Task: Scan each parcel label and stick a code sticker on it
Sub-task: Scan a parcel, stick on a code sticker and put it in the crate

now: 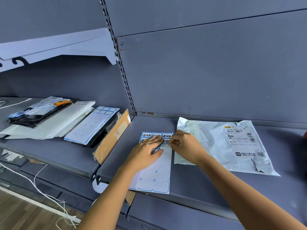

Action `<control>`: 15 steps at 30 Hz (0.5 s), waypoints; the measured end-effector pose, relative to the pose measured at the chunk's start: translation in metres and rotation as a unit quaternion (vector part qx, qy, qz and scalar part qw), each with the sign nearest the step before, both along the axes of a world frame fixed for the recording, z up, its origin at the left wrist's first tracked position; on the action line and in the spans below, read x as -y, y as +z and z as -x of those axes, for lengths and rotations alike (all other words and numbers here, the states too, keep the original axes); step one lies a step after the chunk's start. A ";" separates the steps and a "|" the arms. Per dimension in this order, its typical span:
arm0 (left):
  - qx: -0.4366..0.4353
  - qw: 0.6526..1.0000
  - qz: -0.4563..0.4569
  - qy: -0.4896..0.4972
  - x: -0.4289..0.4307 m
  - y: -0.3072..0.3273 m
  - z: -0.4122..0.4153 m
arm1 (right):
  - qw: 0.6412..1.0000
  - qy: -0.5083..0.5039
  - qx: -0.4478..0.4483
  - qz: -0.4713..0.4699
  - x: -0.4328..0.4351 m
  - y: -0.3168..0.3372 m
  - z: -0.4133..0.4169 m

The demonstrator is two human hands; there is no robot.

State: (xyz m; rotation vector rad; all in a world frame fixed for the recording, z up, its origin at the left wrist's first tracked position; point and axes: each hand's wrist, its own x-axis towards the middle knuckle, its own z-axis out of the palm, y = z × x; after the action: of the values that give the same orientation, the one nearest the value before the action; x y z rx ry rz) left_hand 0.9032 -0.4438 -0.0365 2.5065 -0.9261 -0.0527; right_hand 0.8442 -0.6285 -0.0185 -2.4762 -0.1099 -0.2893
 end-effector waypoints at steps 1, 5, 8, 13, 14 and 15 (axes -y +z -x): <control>0.003 1.000 -0.003 -0.002 0.000 0.000 0.000 | 1.000 0.001 0.003 -0.006 0.000 -0.001 0.000; 0.026 1.000 -0.014 -0.009 0.001 0.000 0.001 | 1.000 0.006 0.017 -0.018 0.002 -0.008 0.002; 0.057 0.998 -0.035 -0.012 0.002 0.000 0.001 | 0.999 0.009 0.024 -0.021 0.002 -0.010 0.001; 0.050 0.999 -0.018 -0.008 0.003 0.000 0.002 | 0.999 0.017 0.026 -0.018 0.002 -0.014 0.002; 0.049 0.999 -0.017 -0.007 0.003 0.000 0.002 | 0.999 0.020 0.029 -0.018 0.002 -0.014 0.002; 0.048 0.999 -0.016 -0.005 0.003 0.000 0.002 | 0.999 0.022 0.032 -0.020 0.002 -0.014 0.002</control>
State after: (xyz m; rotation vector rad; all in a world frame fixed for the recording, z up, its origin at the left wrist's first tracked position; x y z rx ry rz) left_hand 0.9007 -0.4465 -0.0366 2.5538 -0.9845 0.0499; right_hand 0.8422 -0.6309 -0.0329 -2.4224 -0.1841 -0.3496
